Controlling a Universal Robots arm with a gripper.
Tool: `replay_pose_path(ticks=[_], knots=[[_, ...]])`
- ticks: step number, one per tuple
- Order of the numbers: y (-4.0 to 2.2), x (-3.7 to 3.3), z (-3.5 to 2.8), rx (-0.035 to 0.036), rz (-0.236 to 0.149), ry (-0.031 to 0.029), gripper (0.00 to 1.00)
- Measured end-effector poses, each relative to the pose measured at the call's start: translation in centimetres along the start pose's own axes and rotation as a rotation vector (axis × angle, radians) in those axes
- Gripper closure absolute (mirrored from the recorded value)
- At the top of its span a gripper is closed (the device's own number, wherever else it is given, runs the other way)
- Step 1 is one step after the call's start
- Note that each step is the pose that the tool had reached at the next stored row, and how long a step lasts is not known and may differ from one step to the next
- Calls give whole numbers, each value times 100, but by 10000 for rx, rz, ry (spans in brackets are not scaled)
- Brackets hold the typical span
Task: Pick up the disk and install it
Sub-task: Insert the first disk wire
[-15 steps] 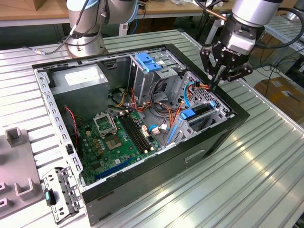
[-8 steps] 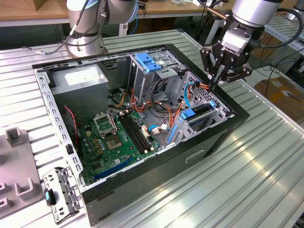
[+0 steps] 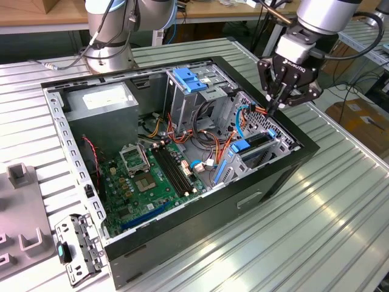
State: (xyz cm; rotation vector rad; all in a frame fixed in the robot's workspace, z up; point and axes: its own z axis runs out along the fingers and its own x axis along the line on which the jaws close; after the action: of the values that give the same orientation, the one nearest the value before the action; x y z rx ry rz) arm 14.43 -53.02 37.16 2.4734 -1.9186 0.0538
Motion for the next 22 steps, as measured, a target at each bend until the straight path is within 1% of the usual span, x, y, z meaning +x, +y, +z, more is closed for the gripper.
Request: replay_pose_path(ticks=[6, 7, 12, 14, 15, 19, 20, 22], knots=[[0, 0, 0, -35, 1036, 13, 84], [0, 0, 1, -44, 1291, 16, 84], [0, 0, 1, -72, 2116, 27, 84], [0, 0, 1, -88, 2570, 34, 84], [0, -1, 2, -92, 2731, 35, 84], [16, -4, 3, -100, 2939, 37, 84], [17, -4, 3, -103, 3032, 39, 84], [17, -5, 3, -113, 3337, 42, 84]])
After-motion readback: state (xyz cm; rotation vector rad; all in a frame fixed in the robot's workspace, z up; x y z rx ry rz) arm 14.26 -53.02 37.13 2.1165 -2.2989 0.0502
